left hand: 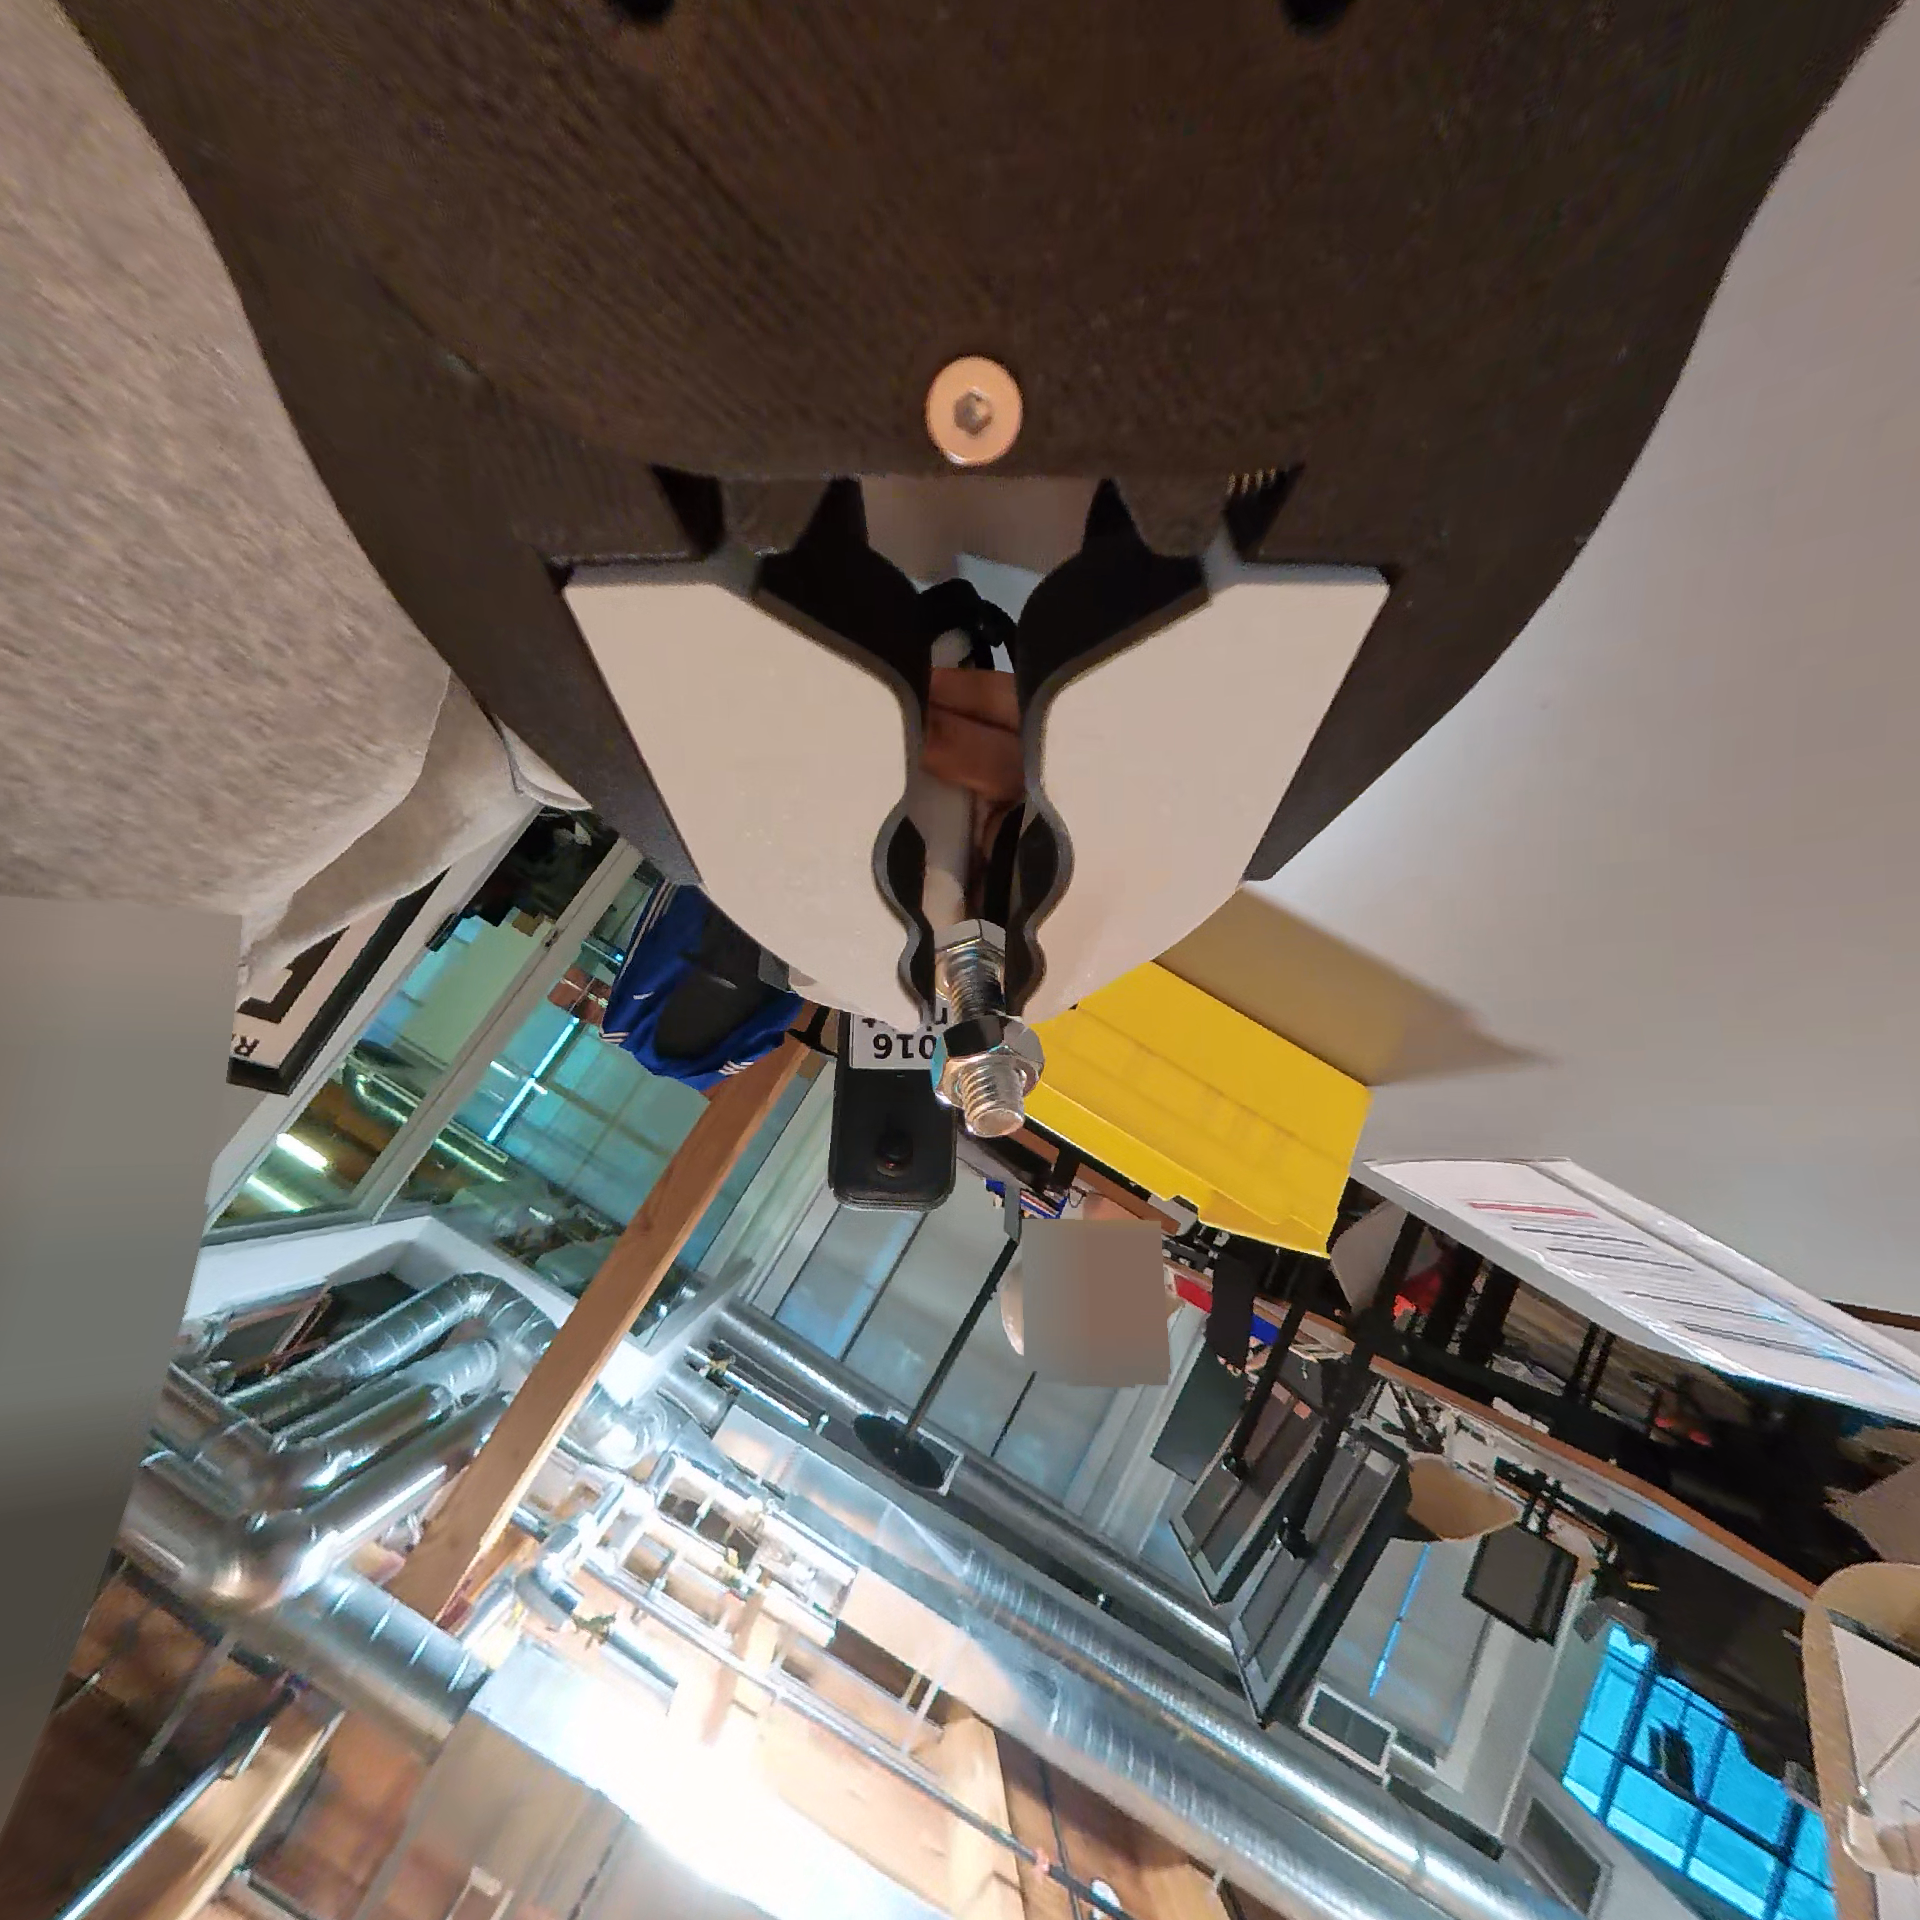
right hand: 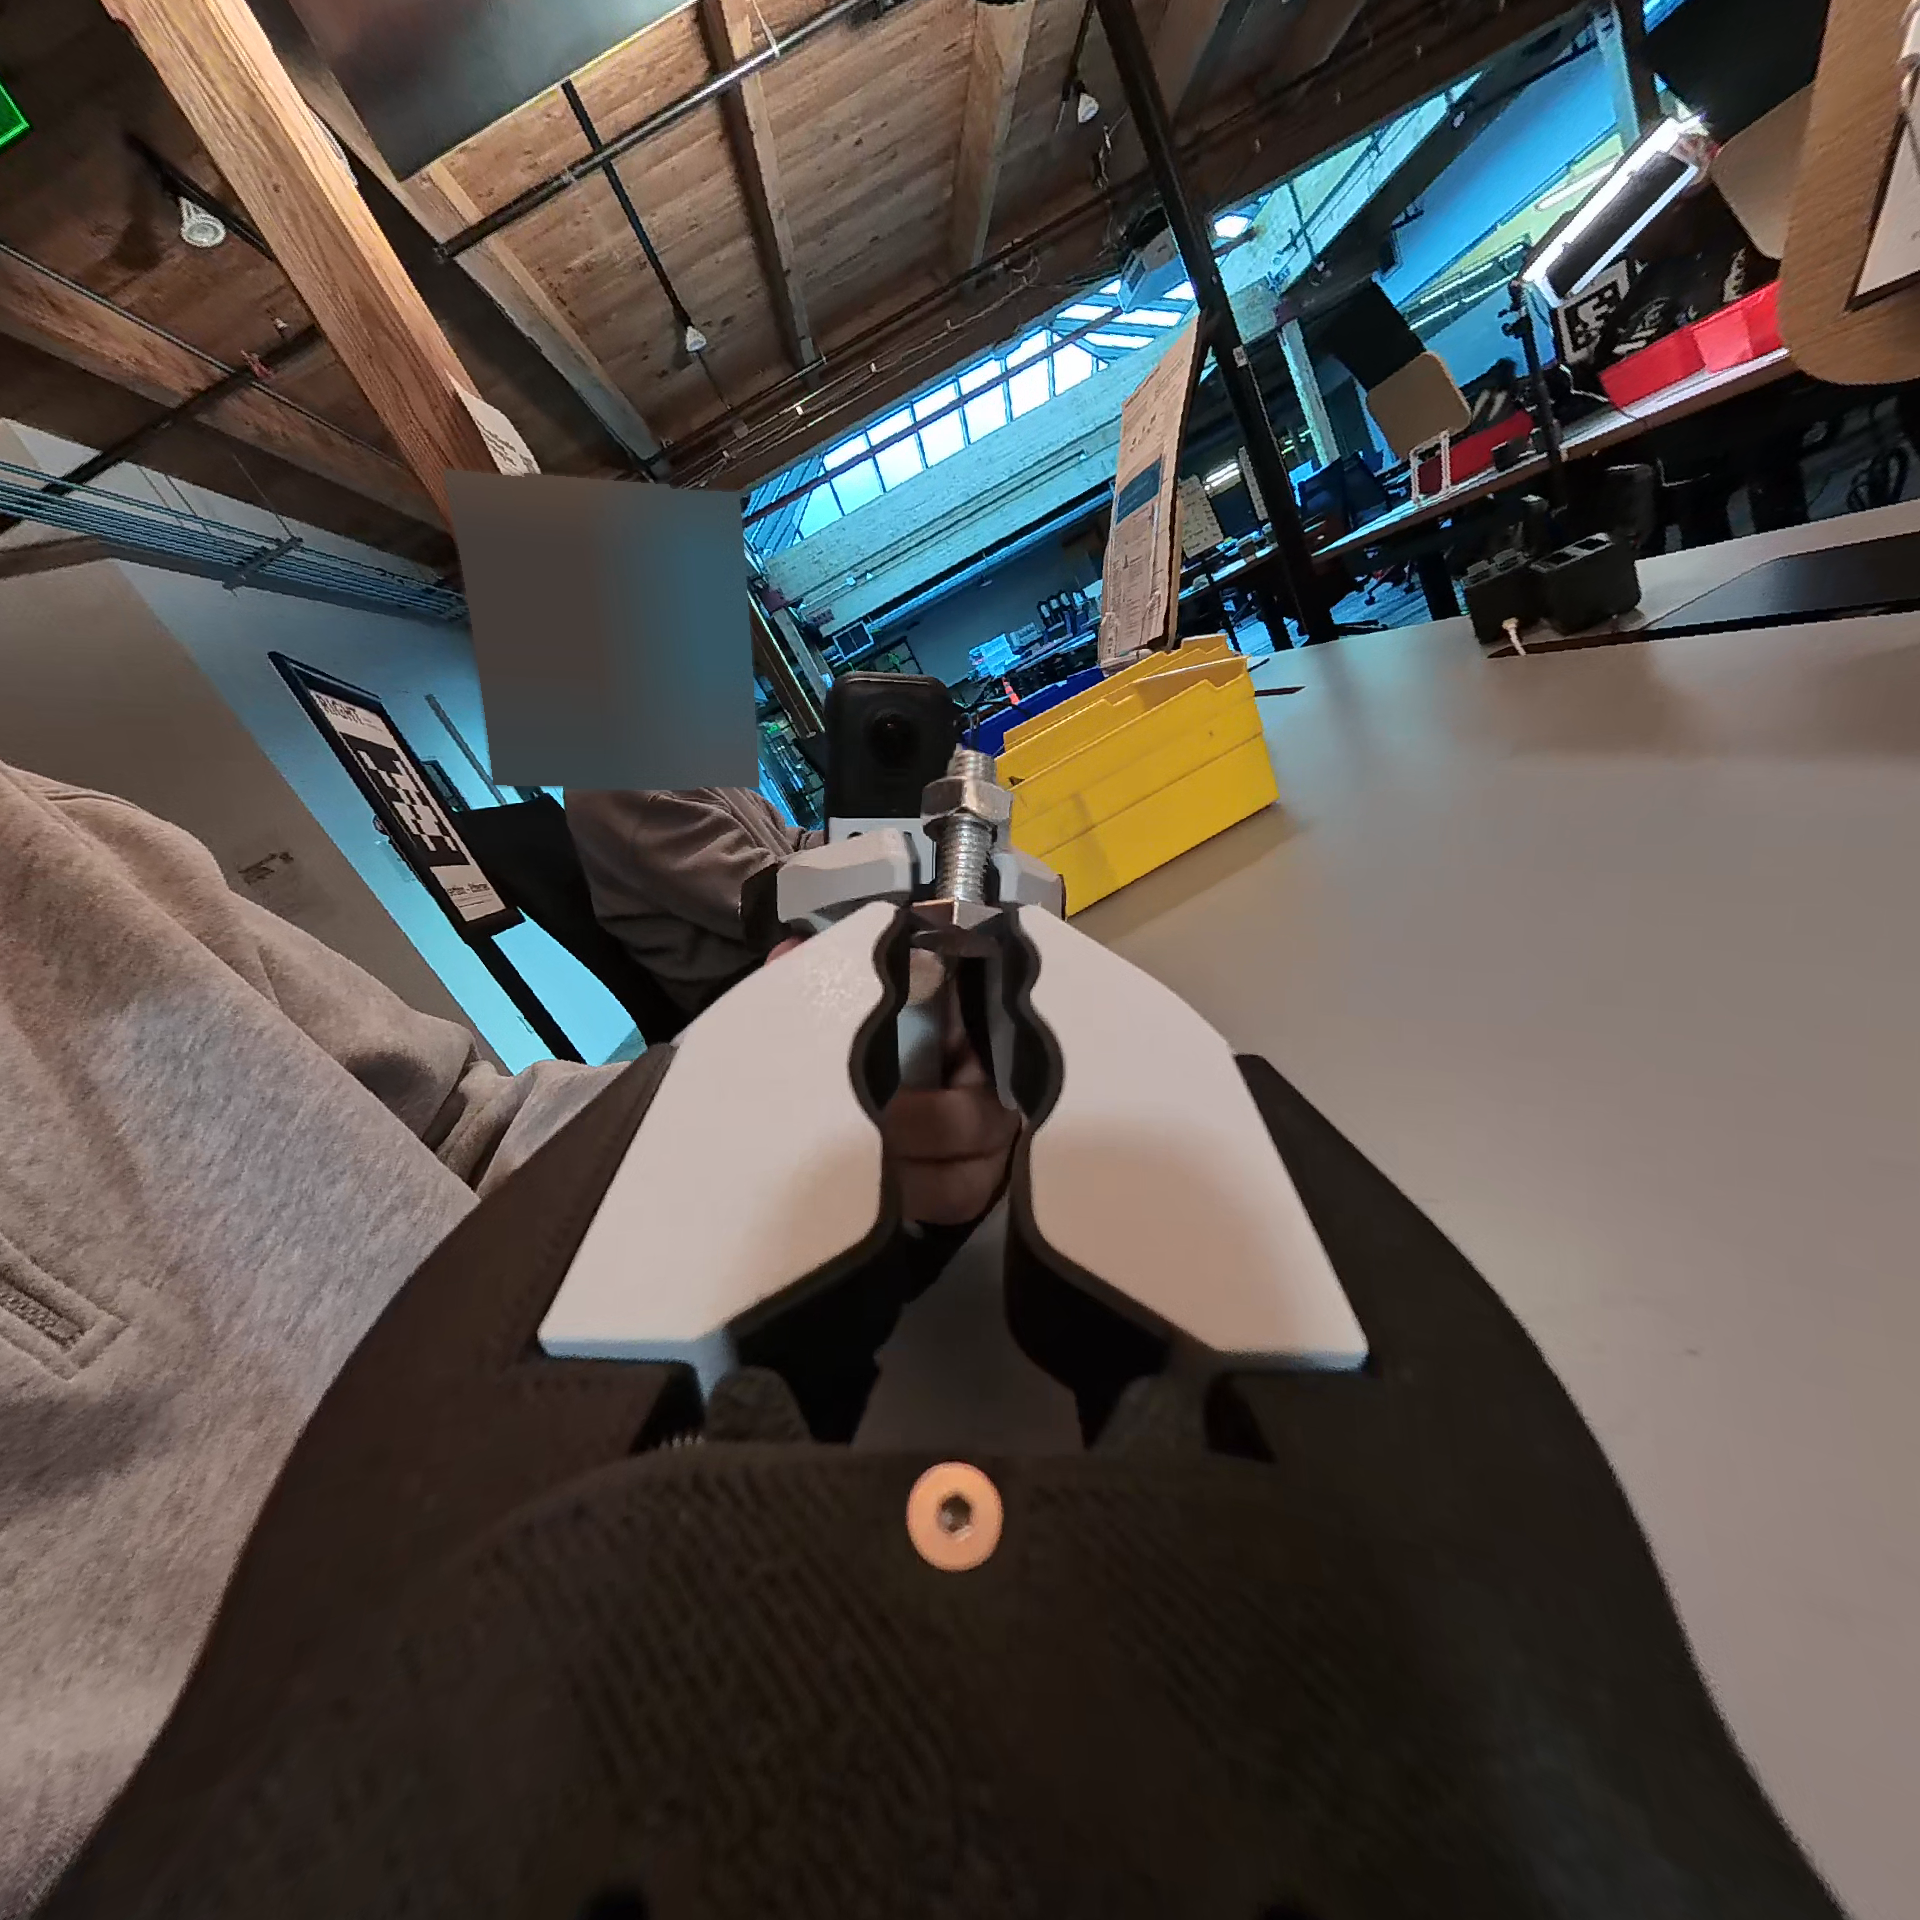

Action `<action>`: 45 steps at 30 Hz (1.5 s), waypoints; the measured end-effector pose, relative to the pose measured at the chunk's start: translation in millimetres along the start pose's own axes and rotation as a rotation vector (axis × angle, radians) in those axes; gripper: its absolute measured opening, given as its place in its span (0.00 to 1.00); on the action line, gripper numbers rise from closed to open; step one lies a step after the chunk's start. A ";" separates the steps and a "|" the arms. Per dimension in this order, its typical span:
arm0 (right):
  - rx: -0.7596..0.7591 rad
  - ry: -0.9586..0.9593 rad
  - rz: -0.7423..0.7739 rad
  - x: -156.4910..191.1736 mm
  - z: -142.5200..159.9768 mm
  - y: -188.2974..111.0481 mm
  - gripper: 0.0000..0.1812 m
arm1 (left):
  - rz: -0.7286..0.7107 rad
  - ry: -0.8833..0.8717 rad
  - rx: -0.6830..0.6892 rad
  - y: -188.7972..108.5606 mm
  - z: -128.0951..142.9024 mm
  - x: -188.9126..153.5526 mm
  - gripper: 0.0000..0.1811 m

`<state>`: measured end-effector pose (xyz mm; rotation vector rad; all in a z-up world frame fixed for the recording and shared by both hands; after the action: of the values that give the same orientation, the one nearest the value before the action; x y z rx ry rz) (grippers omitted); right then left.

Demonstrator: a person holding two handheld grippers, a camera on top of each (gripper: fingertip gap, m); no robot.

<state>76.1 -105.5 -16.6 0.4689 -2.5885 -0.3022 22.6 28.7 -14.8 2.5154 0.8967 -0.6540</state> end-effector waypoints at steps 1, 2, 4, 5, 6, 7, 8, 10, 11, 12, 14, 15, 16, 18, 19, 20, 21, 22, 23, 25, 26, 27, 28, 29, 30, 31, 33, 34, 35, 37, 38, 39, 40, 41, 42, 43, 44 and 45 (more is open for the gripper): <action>-0.003 0.000 -0.004 0.3 0.1 0.4 0.09 | -0.002 0.003 -0.005 -0.3 -0.2 0.1 0.06; -0.005 -0.004 -0.005 0.7 0.2 0.8 0.09 | 0.002 0.006 -0.005 -0.4 -0.4 -0.3 0.06; -0.008 -0.017 -0.002 0.7 0.6 1.3 0.09 | 0.000 0.011 -0.004 -0.6 -0.6 -0.2 0.06; -0.007 -0.024 0.004 0.3 1.0 1.4 0.09 | -0.005 0.014 -0.004 -0.6 -0.4 0.3 0.06; -0.006 -0.032 0.013 -0.2 1.3 1.5 0.10 | -0.012 0.017 -0.004 -0.8 -0.3 0.9 0.06; -0.005 -0.039 0.023 -0.6 1.5 1.8 0.10 | -0.019 0.021 -0.003 -0.8 -0.3 1.5 0.06; -0.002 -0.044 0.034 -0.9 1.7 1.8 0.10 | -0.025 0.029 -0.004 -1.1 -0.6 1.7 0.06; 0.009 -0.054 0.055 -2.0 2.0 1.6 0.10 | -0.048 0.061 -0.004 -1.6 -1.1 1.9 0.05; 0.016 -0.060 0.069 -2.9 2.1 1.2 0.10 | -0.065 0.083 -0.007 -1.9 -1.5 1.8 0.05; 0.022 -0.069 0.088 -4.1 2.0 0.6 0.12 | -0.087 0.103 -0.010 -2.4 -2.1 2.3 0.06; 0.021 -0.090 0.128 -6.6 0.9 -1.8 0.15 | -0.135 0.142 -0.007 -3.6 -3.0 4.4 0.05; 0.016 -0.099 0.149 -7.9 -0.2 -3.2 0.15 | -0.165 0.164 -0.004 -4.1 -3.4 6.0 0.06; 0.012 -0.104 0.170 -9.0 -1.3 -4.8 0.16 | -0.199 0.189 0.004 -4.7 -3.6 7.9 0.06; 0.005 -0.114 0.200 -9.8 -3.7 -7.9 0.14 | -0.263 0.258 0.029 -5.5 -3.1 10.6 0.06; 0.005 -0.121 0.214 -9.8 -4.9 -9.2 0.13 | -0.280 0.300 0.043 -5.4 -2.4 10.3 0.06; 0.006 -0.133 0.227 -9.5 -5.8 -10.2 0.11 | -0.293 0.344 0.062 -4.8 -1.3 9.5 0.06; 0.009 -0.153 0.240 -8.6 -6.9 -11.1 0.09 | -0.314 0.390 0.080 -4.0 0.1 8.7 0.06; 0.012 -0.181 0.254 -6.9 -8.2 -11.5 0.08 | -0.334 0.433 0.099 -2.8 2.1 8.2 0.06; 0.019 -0.219 0.266 -4.4 -9.6 -11.5 0.07 | -0.351 0.468 0.124 -1.3 4.8 8.1 0.06; 0.054 -0.314 0.291 1.7 -11.4 -9.5 0.05 | -0.378 0.524 0.175 2.1 10.8 8.5 0.06; 0.083 -0.365 0.302 4.5 -10.9 -7.6 0.05 | -0.383 0.552 0.192 3.7 13.5 7.8 0.06; 0.116 -0.415 0.312 7.0 -9.6 -5.2 0.05 | -0.382 0.577 0.208 5.1 15.7 6.8 0.06; 0.150 -0.461 0.321 8.8 -7.5 -2.5 0.05 | -0.377 0.596 0.221 6.3 17.9 5.4 0.06; 0.180 -0.498 0.332 10.1 -4.9 0.2 0.04 | -0.373 0.611 0.230 7.4 19.6 4.2 0.06; 0.202 -0.524 0.339 10.9 -2.3 2.5 0.04 | -0.368 0.622 0.234 8.3 20.9 3.0 0.06; 0.216 -0.539 0.341 11.3 0.0 4.5 0.05 | -0.364 0.628 0.237 8.9 21.8 2.1 0.06; 0.226 -0.542 0.340 11.2 2.4 6.5 0.05 | -0.362 0.633 0.240 9.5 22.7 1.4 0.06; 0.228 -0.541 0.340 11.0 2.5 6.5 0.05 | -0.362 0.635 0.241 9.3 22.7 1.5 0.06; 0.229 -0.542 0.346 10.4 2.1 6.0 0.05 | -0.363 0.639 0.242 9.1 22.8 1.6 0.06; 0.226 -0.555 0.365 9.9 0.6 4.1 0.05 | -0.361 0.646 0.239 8.9 22.5 1.1 0.06; 0.224 -0.560 0.368 9.8 0.0 3.7 0.06 | -0.360 0.646 0.236 8.8 22.3 0.7 0.06; 0.227 -0.559 0.365 9.6 0.2 3.8 0.06 | -0.359 0.645 0.234 8.8 22.2 0.4 0.06; 0.232 -0.556 0.360 9.1 0.8 4.2 0.06 | -0.360 0.647 0.237 8.9 22.4 0.4 0.06; 0.235 -0.553 0.358 8.7 1.4 4.5 0.06 | -0.361 0.652 0.240 8.9 22.9 0.7 0.06; 0.237 -0.554 0.358 8.4 2.0 4.7 0.06 | -0.363 0.658 0.243 8.9 23.3 0.8 0.06; 0.242 -0.556 0.355 8.5 2.5 5.0 0.06 | -0.364 0.665 0.244 8.9 23.5 0.6 0.06; 0.252 -0.559 0.349 8.7 3.3 5.6 0.07 | -0.362 0.666 0.244 9.1 23.6 0.1 0.06; 0.264 -0.562 0.342 8.9 4.3 6.4 0.08 | -0.362 0.663 0.244 9.3 23.6 -0.3 0.06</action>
<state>64.9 -102.5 -14.7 0.0103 -3.2124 0.0399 21.7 10.1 -32.0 2.8635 1.6083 0.0077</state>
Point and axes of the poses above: each gripper's, where its closed fingertips meet, y out along the fingers, z out of its underside, x = y × z across the jaws, the point moved 8 cm from there along -y, back along the fingers, and after that the axes turned 8 degrees about -z, right-handed, at the moved point
